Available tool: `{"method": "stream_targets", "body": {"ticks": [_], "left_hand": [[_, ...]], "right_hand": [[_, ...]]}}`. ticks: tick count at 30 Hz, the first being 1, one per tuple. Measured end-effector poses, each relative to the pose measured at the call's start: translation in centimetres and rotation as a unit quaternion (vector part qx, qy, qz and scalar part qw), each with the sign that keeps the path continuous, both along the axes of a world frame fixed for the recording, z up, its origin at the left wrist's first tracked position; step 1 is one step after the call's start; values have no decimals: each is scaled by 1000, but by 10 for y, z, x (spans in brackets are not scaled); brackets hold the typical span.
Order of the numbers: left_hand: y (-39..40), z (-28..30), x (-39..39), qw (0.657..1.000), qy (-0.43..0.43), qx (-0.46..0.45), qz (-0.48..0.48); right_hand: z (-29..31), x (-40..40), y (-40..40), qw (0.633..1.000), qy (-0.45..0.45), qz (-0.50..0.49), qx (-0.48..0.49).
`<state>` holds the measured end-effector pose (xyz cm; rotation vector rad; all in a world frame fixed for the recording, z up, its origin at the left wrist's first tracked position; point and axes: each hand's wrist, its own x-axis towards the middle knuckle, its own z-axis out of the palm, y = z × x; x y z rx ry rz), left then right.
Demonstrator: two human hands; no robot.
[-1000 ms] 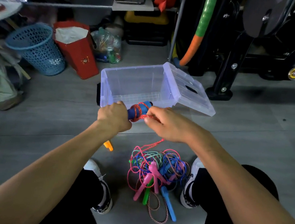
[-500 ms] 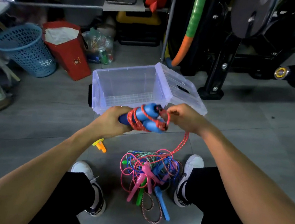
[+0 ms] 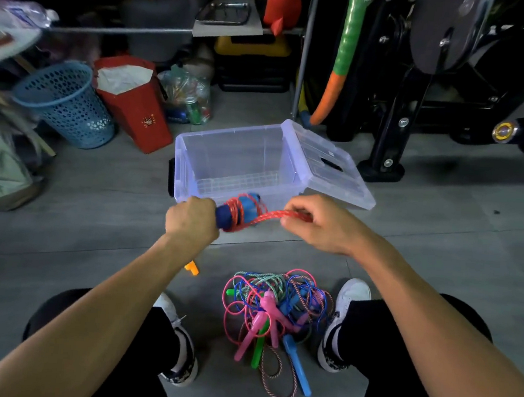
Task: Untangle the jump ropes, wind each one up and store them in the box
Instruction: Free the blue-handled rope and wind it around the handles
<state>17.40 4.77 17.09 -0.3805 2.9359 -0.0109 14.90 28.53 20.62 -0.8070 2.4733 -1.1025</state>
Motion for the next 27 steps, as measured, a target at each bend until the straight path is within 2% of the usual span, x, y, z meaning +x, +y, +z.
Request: {"method": "stream_targets", "body": {"ticks": [1,3,5,7,10,13,16,18,20,23,25,27], "left_hand": [[1,-3,2,998,-30,-31,-44],[3,-8,5,988,-65,-20,-138],[4,-11,7,968,-75,47,-233],[5,-9,11,942,-89,174,-272],[17,7,20,893,-71,375,-238],[19,20,18,826,-2,547,-137],[11,19,6,759,70,647,-13],[9,14,0,732,100,671,56],[10,7,-7,745,128,644,114],[8,-1,-13,816,128,530,191],[3,-7,-11,901,99,393,157],[3,-10,-5,967,37,247,48]], "right_hand": [[4,-2,4,1000,4,-12,-27],[5,-8,13,998,17,-43,-52],[1,-16,21,995,11,-68,-71],[-7,-25,27,992,0,-99,-84],[-19,-37,34,987,-19,-145,-64],[-35,-44,39,990,-36,-138,-24],[-46,-34,29,993,-69,-72,56],[-45,-20,12,993,-90,-39,72],[-39,-8,-6,993,-86,-22,82],[-27,7,-21,993,-30,5,112],[-18,12,-22,993,22,22,115],[-10,11,-17,993,60,26,95]]}}
